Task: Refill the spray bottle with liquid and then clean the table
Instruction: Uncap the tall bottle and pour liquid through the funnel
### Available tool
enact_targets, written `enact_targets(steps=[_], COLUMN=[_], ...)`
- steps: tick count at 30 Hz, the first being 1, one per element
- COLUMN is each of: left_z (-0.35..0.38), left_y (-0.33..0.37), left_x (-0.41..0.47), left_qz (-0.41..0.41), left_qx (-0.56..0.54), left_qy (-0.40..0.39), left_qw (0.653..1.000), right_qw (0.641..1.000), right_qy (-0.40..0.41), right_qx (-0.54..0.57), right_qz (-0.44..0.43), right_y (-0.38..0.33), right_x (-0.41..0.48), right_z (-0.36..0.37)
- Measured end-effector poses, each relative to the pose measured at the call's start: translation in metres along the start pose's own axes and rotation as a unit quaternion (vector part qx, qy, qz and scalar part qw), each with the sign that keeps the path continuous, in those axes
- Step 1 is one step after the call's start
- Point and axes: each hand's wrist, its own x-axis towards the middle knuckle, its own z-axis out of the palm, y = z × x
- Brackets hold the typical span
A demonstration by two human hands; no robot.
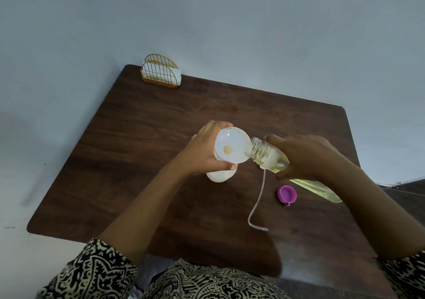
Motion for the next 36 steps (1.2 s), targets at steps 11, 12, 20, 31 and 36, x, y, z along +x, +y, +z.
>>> enact_targets(steps=[11,12,20,31,36], left_z=[-0.0003,-0.0004,-0.0004,-0.0017,-0.0014], left_y=[0.0009,0.0009,0.0013,0.0019,0.0012], left_x=[-0.0001,-0.0001,0.0006,0.0,0.0001], left_qz=[-0.001,-0.001,-0.005,-0.008,-0.007], left_qx=[-0.002,-0.002,-0.004,-0.003,-0.003], left_qy=[0.0,0.0,0.001,-0.001,0.0], left_qw=[1.0,1.0,1.0,1.0,1.0], right_qw=[1.0,1.0,1.0,1.0,1.0], right_qy=[0.0,0.002,0.005,-0.001,-0.01], right_qx=[-0.006,-0.008,0.002,-0.003,-0.005], right_qz=[0.005,0.004,0.002,0.002,0.002], right_y=[0.0013,0.0017,0.0023,0.0022,0.0021], right_x=[0.0014,0.0015,0.0024,0.0037,0.004], right_z=[0.0005,0.0009,0.0004,-0.001,-0.0017])
